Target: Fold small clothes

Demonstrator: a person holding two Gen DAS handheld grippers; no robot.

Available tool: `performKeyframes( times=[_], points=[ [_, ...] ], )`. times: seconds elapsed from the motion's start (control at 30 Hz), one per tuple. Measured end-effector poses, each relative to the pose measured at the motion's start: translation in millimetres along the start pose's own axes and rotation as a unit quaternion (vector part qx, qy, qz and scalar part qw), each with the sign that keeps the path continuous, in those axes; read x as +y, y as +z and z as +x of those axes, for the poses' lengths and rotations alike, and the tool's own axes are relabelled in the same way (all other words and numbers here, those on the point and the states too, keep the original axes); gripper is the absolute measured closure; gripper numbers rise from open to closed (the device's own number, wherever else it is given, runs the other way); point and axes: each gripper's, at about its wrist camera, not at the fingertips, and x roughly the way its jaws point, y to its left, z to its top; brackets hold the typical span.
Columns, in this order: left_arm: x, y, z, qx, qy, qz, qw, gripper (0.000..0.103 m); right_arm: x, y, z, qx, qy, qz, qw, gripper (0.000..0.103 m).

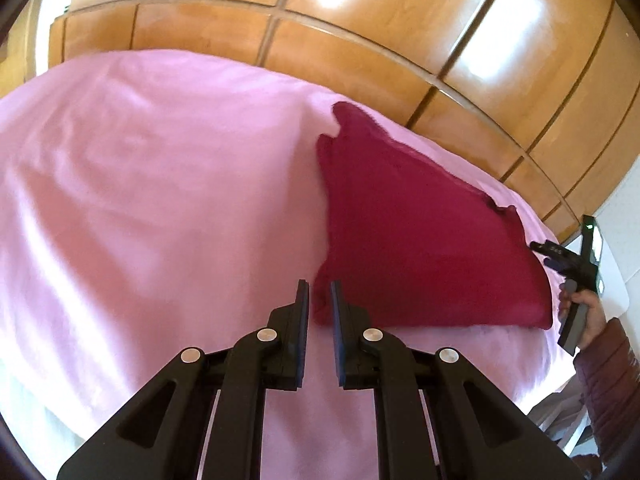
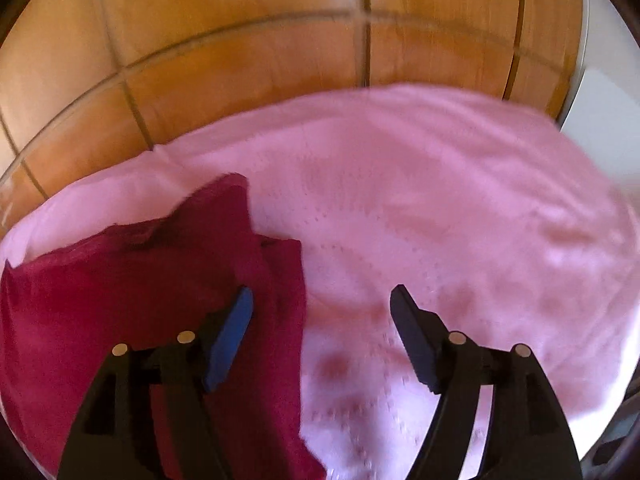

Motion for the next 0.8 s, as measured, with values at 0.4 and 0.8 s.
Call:
performKeyframes(
  times=[0.4,0.8],
  points=[
    [-22,3,26,0.018,-0.090,-0.013,0.9957,0.057,76,-53,-38,0.001,0.114,-0.096,0.989,0.024],
    [-11,-15,43,0.052,-0.032,0.006,0.9981,0.103,73,-75,-14,0.003,0.133,-0.097,0.986,0.018]
  ],
)
